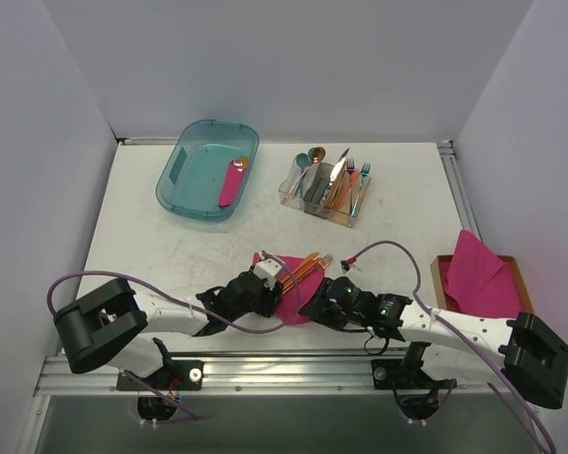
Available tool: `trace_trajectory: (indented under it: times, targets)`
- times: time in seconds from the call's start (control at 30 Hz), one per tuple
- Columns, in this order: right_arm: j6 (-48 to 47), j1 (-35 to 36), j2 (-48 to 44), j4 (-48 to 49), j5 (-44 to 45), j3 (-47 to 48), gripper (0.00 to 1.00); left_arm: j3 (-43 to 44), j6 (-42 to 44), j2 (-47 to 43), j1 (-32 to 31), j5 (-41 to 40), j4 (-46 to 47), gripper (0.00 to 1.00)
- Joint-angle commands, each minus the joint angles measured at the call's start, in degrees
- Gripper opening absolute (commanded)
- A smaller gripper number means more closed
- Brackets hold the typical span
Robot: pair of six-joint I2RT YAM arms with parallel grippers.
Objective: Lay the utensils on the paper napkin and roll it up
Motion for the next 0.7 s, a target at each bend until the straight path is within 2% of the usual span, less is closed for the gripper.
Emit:
trace_trajectory:
  times: [0.0,0.07,0.13,0.27,0.4,0.67]
  targets:
    - [1.72,0.23,-1.95,-2.56,2.13,-1.16,0.4,1.36,0.19,-1.88,-0.76,-0.07,-2.11,0.57]
    - [1.99,0.15,-2.04,-2.48,2.22,-2.22,0.36,1.19,0.19,-2.67,-0.85,-0.25,-2.55,0.59]
    - [2.25,-0.03,-2.13,-2.74,2.56,-3.01,0.24,1.1,0.28,-3.29,-0.93,-0.25,-3.25,0.6]
    - [1.99,-1.43,-2.74,-3.09,2.22,-4.32,0.17,1.27,0.37,-4.08,-1.37,0.1,-4.4,0.61]
    - [2.07,-1.88,-4.41,-3.18,1.86,-5.47,0.04,1.45,0.45,-4.17,-1.37,0.54,-4.92,0.61]
    - [1.99,-3.28,-8.98,-8.01,0.99,-7.4,0.02,2.06,0.72,-3.38,-1.72,2.03,-5.45,0.61]
